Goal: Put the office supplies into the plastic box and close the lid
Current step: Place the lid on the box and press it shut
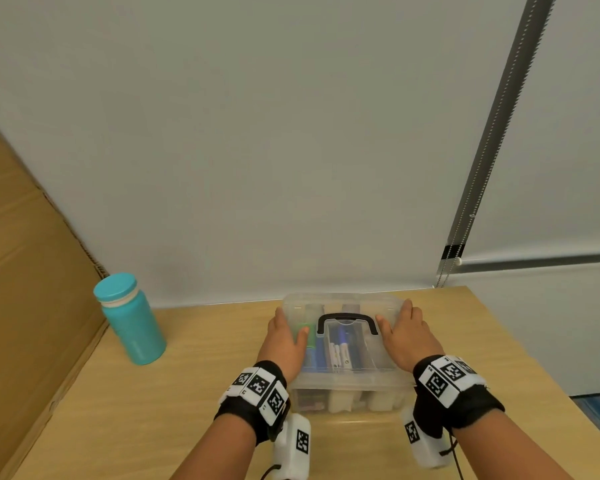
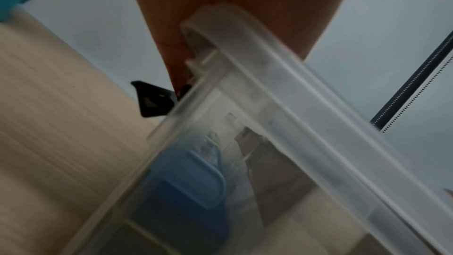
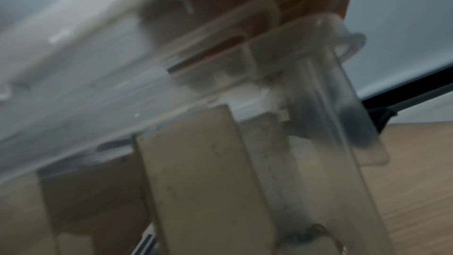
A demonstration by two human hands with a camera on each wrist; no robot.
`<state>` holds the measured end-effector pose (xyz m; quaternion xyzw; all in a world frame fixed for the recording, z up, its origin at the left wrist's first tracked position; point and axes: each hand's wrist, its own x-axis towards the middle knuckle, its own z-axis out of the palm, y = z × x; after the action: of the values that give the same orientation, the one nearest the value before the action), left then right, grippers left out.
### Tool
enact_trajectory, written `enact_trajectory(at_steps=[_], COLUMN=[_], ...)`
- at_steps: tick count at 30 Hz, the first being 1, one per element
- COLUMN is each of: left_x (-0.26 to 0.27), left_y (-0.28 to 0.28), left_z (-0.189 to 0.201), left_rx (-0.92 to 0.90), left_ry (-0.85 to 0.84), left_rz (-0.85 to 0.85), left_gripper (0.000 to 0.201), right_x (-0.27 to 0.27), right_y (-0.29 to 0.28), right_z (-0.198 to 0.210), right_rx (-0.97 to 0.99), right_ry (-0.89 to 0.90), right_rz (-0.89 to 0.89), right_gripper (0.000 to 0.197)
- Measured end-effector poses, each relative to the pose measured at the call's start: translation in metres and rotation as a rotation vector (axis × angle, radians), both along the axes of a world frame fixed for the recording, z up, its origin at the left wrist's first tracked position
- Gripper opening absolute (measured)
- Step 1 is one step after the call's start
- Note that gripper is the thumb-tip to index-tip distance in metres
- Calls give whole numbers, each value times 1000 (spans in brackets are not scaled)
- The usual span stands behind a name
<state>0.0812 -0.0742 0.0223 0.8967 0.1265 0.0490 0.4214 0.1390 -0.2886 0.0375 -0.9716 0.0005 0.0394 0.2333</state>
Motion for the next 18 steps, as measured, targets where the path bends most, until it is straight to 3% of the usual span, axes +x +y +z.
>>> enact_trajectory(at_steps=[12, 16, 18], left_x=[3, -3, -5], left_y=[-9, -12, -12], left_z=[-11, -4, -1], left_rx=[45, 215, 117], left_ry=[-9, 106, 174], left_rz=[108, 161, 170], left_gripper=[62, 90, 101], right_x=[14, 15, 13], right_y=[-4, -8, -9], right_z=[-10, -12, -10], right_rx=[-140, -20, -5], right_ry=[-28, 55, 70], right_rz=[-15, -33, -41], right_gripper=[77, 86, 90])
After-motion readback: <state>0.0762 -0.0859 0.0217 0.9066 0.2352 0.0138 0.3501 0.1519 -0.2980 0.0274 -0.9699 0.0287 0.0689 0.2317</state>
